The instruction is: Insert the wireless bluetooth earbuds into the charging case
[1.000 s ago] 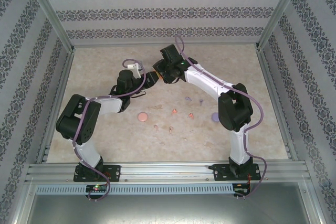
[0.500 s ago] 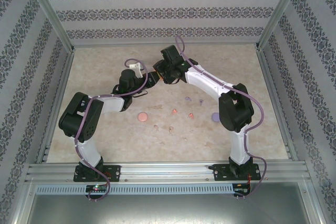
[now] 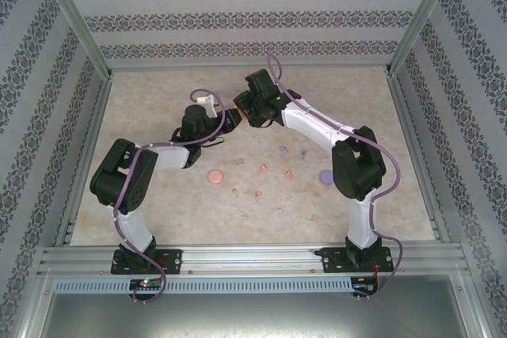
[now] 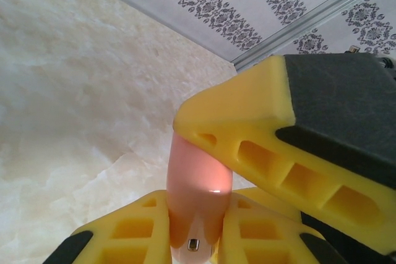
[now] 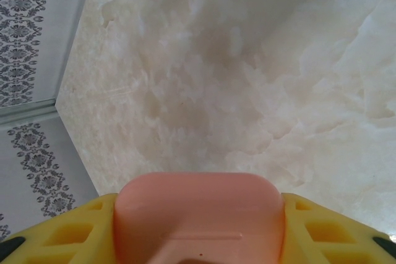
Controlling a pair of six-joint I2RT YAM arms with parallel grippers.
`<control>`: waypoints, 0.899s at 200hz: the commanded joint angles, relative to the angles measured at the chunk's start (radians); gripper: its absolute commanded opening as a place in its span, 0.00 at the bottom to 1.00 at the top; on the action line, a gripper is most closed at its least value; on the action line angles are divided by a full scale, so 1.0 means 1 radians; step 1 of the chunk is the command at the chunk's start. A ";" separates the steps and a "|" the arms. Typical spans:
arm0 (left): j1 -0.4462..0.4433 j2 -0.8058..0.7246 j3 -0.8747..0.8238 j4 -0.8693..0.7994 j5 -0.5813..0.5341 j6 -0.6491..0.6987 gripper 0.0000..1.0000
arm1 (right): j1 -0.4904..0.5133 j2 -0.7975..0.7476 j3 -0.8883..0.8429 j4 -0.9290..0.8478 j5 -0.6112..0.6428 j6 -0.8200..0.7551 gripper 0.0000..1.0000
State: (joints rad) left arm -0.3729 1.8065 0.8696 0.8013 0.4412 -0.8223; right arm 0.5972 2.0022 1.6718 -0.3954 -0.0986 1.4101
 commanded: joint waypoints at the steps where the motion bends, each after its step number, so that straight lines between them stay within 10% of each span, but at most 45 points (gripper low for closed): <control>1: -0.014 0.001 0.029 0.057 0.002 -0.023 0.00 | -0.002 -0.066 -0.020 0.045 -0.041 0.021 0.58; 33: -0.014 -0.031 0.016 0.036 0.018 -0.019 0.00 | -0.051 -0.130 -0.055 0.071 -0.025 -0.009 0.81; 129: 0.034 -0.193 0.079 -0.284 0.264 0.180 0.00 | -0.192 -0.585 -0.648 0.419 -0.178 -0.812 0.83; 180: 0.035 -0.209 0.139 -0.412 0.380 0.234 0.00 | -0.224 -0.619 -0.748 0.572 -0.408 -0.934 0.82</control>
State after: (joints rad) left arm -0.3447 1.6329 0.9684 0.4786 0.7288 -0.6506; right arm 0.3824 1.3815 0.9188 0.0265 -0.3573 0.5991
